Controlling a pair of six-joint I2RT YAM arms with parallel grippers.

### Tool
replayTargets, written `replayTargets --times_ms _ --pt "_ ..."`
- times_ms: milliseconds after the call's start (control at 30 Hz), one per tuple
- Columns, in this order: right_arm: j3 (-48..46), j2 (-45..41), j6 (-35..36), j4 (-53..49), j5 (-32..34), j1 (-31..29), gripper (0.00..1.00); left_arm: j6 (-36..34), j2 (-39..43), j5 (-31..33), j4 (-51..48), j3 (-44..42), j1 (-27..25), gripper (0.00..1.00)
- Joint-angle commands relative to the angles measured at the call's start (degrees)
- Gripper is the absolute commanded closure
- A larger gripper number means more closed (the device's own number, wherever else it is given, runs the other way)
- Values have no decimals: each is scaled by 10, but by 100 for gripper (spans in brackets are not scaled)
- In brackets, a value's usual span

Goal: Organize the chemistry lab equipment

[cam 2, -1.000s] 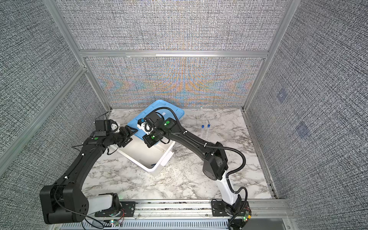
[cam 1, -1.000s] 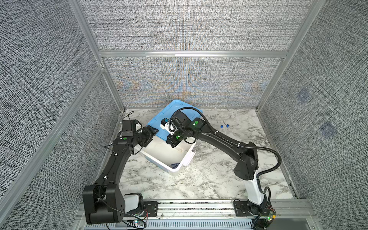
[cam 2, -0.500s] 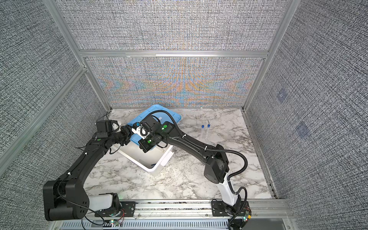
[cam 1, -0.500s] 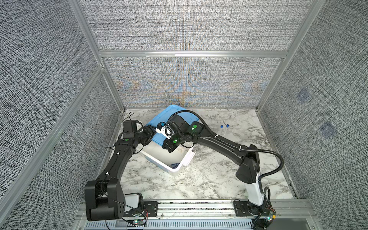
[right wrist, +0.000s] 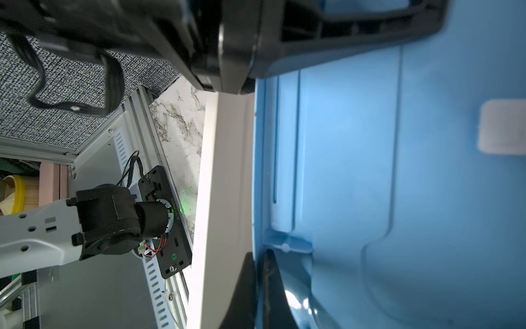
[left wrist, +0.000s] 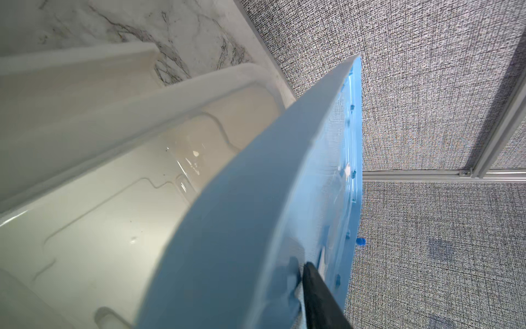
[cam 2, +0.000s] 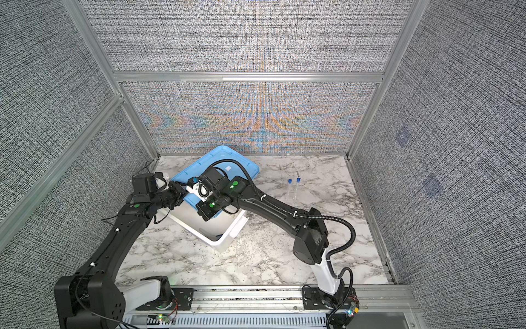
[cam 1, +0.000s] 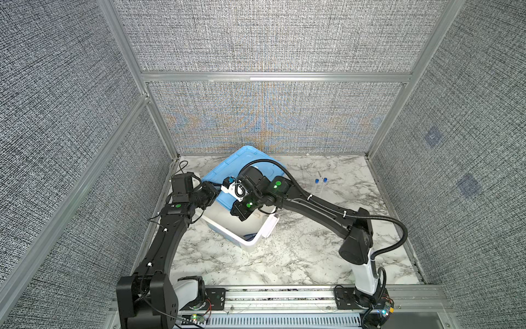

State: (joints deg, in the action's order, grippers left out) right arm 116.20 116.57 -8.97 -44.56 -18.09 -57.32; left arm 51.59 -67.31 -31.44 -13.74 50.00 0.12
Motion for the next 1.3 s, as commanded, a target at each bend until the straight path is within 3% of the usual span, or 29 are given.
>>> replayTargets --times_ms 0,333,400,633,833,1067,1267 --pt "-2 -9 11 -11 18 0 96 -5 21 5 21 -6 0 67" --pt "4 -65 4 -37 34 -3 71 -32 92 50 -5 -1 0 77" --pt "0 -83 5 -41 39 -5 69 -34 108 66 -6 -2 1 82" --pt "-49 -168 -3 -20 97 -6 68 -64 144 78 -33 26 1 83" --pt "-154 -266 -25 69 176 -6 55 -167 168 129 -117 109 1 83" --pt "-267 -339 -13 192 166 -5 54 -304 199 224 -250 218 1 84" --pt "-289 -337 -19 225 154 -5 54 -358 233 284 -306 256 1 90"
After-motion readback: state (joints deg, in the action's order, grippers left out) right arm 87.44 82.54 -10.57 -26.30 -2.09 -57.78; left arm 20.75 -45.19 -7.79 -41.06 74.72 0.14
